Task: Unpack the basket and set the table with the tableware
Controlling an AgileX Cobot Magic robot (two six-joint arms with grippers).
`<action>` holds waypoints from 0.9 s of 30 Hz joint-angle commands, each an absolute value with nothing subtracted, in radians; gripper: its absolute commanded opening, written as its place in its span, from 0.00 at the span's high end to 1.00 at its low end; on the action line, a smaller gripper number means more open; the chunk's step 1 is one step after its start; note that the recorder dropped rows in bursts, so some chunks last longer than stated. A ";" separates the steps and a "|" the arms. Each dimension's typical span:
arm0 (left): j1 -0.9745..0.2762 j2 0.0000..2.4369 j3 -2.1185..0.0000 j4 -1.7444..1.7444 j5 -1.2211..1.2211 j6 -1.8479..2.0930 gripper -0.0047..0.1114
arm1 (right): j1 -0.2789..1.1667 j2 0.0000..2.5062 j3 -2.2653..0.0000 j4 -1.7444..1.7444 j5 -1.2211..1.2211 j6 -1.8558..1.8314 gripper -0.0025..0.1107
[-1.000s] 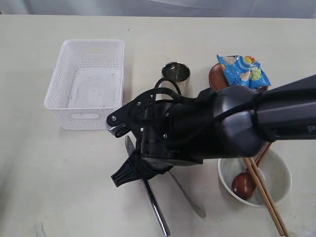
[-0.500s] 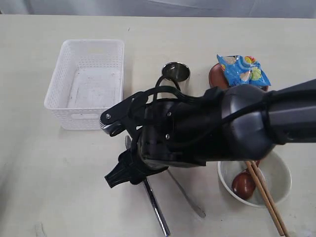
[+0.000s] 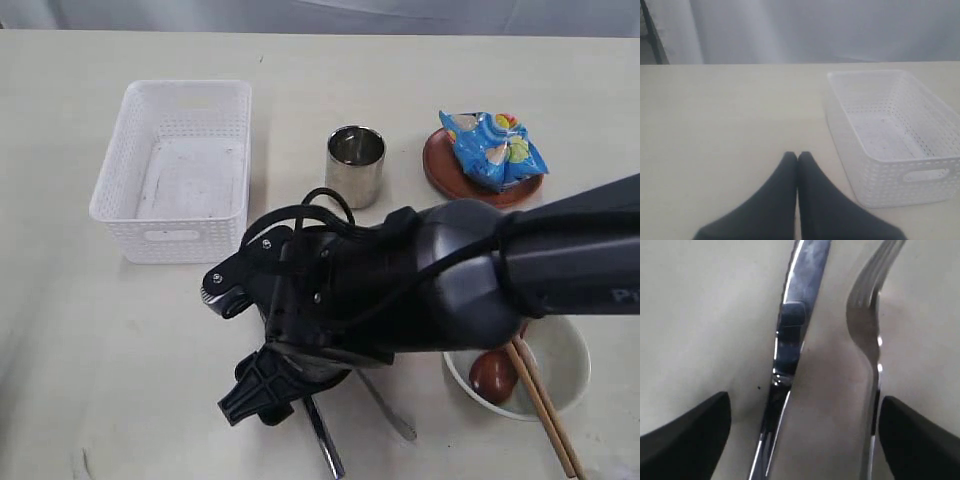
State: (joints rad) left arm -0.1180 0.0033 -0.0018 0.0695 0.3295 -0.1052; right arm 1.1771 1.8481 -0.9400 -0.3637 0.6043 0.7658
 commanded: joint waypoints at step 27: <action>-0.125 0.000 0.000 0.074 0.325 -0.104 0.96 | 1.177 1.934 -0.941 -0.416 0.694 0.778 0.76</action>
